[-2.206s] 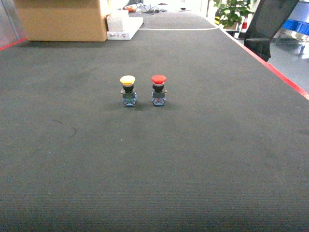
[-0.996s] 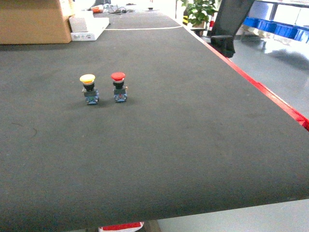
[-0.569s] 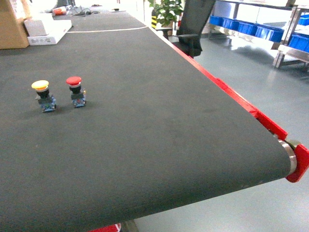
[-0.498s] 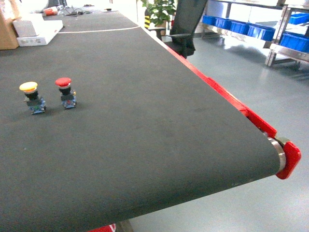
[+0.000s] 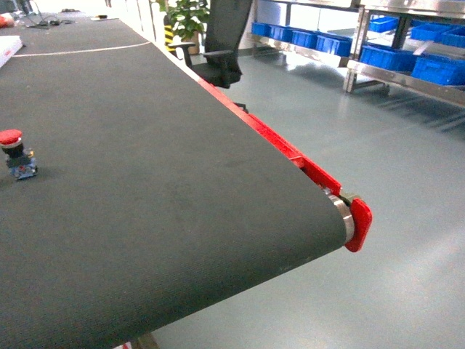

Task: Pick blue part to blue bin on bottom shelf

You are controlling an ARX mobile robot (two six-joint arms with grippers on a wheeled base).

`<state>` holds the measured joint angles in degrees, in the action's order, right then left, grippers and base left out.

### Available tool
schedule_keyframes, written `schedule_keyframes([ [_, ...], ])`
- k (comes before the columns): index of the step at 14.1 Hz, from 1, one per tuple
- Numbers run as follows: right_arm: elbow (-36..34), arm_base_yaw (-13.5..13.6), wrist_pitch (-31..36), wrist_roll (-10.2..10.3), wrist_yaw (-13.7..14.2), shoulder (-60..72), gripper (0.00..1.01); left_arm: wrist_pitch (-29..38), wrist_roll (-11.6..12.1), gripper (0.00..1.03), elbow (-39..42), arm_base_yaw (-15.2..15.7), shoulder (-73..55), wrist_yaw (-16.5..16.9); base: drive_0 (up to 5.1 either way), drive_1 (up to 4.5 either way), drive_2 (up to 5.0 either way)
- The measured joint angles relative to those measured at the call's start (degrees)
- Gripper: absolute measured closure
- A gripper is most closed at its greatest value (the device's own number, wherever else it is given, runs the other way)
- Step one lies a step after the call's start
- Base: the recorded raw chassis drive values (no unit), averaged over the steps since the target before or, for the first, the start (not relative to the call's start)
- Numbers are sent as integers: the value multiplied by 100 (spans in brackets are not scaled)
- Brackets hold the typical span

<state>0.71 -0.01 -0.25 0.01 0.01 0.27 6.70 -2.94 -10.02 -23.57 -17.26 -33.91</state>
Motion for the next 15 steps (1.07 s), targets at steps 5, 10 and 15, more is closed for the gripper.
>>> schedule_keyframes([
  [5,0,0,-2,0,-2,0,3,0,0,59,0,0,0,0,-158,-158,-158],
  [10,0,0,0,0,-2,0,3,0,-2,59,0,0,0,0,-160,-160,-160],
  [15,0,0,-2,0,0,0,3,0,0,59,0,0,0,0,-169,-169,-169],
])
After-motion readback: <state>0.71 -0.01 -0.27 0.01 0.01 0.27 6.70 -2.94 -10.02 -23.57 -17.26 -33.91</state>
